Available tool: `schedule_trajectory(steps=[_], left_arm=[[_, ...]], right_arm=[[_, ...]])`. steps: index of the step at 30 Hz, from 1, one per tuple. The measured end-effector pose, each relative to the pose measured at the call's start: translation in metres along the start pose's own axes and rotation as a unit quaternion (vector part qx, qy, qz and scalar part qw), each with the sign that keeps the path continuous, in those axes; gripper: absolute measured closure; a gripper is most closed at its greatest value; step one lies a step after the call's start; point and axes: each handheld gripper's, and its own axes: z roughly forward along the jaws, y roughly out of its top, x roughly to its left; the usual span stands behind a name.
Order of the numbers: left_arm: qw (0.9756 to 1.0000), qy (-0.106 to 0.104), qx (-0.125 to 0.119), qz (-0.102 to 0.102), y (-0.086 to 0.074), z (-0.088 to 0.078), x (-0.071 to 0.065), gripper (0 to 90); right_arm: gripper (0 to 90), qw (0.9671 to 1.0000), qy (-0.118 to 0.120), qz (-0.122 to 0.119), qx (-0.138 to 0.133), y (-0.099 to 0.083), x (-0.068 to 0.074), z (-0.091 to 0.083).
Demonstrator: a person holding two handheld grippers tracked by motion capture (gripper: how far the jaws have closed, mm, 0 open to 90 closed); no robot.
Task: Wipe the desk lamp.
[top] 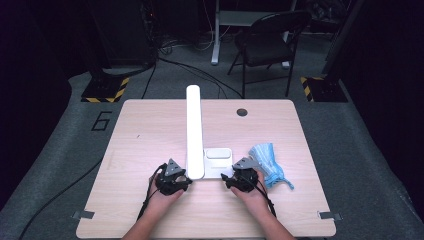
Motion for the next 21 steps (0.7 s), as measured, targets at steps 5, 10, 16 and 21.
schedule_trajectory(steps=[5, 10, 16, 21], left_arm=[[1.0000, -0.001, 0.000, -0.003, 0.001, 0.000, 0.000, 51.0], [1.0000, -0.006, 0.000, -0.003, 0.001, 0.000, 0.000, 49.0], [0.9998, -0.008, -0.014, -0.008, 0.003, -0.006, 0.002, 45.2], [0.9997, -0.009, -0.022, -0.011, 0.006, -0.013, 0.006, 44.0]], right_arm=[[40.3, 0.9999, 0.000, -0.003, 0.010, 0.000, 0.001, 0.000], [40.8, 1.0000, 0.002, -0.003, 0.007, -0.001, -0.001, 0.000], [40.6, 0.9999, 0.008, 0.003, 0.012, -0.001, -0.001, -0.003], [40.1, 1.0000, 0.007, 0.004, 0.003, 0.000, 0.000, -0.009]])
